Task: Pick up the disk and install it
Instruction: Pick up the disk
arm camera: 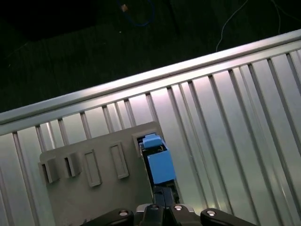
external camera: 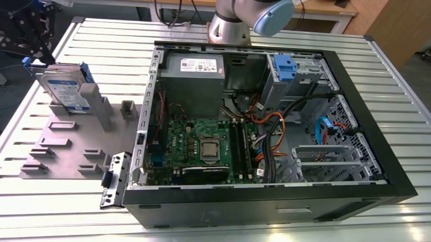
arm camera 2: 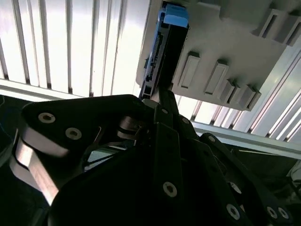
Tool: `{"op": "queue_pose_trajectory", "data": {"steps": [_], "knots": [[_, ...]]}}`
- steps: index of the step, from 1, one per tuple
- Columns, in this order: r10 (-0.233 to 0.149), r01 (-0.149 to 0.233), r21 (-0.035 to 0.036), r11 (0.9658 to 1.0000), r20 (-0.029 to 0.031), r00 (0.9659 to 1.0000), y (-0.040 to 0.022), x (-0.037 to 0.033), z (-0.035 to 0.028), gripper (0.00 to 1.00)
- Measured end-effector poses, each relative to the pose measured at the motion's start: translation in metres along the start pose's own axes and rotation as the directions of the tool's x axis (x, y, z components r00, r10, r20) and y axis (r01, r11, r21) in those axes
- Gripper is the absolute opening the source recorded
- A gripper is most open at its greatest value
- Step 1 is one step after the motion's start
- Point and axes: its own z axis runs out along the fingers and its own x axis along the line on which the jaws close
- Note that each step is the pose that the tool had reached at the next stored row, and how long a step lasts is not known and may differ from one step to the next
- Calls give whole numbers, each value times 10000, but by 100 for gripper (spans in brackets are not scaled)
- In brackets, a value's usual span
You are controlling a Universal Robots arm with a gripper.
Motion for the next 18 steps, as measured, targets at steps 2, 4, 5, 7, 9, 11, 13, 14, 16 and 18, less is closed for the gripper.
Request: {"op": "queue_pose_trajectory", "data": {"steps": [2, 4, 5, 7, 9, 11, 13, 14, 16, 18], "knots": [[-358, 358, -19, 9994, -25, 9994, 0, 0, 3, 11], [-713, 713, -39, 9974, -49, 9974, 0, 0, 5, 11], [-889, 889, -49, 9960, -60, 9960, 0, 0, 7, 11], [-1244, 1244, -70, 9922, -83, 9922, -1, 0, 9, 11], [-1543, 1542, -91, 9880, -102, 9880, 0, 0, 9, 11], [-1585, 1584, -93, 9873, -105, 9873, 0, 1, 9, 11], [-1586, 1585, -92, 9873, -105, 9873, -1, 0, 10, 11], [-1587, 1586, -91, 9873, -104, 9873, -1, 0, 10, 11], [-1586, 1585, -93, 9873, -106, 9873, -12, -4, 9, 11], [-1587, 1586, -92, 9873, -104, 9873, -28, -8, 10, 11]]}}
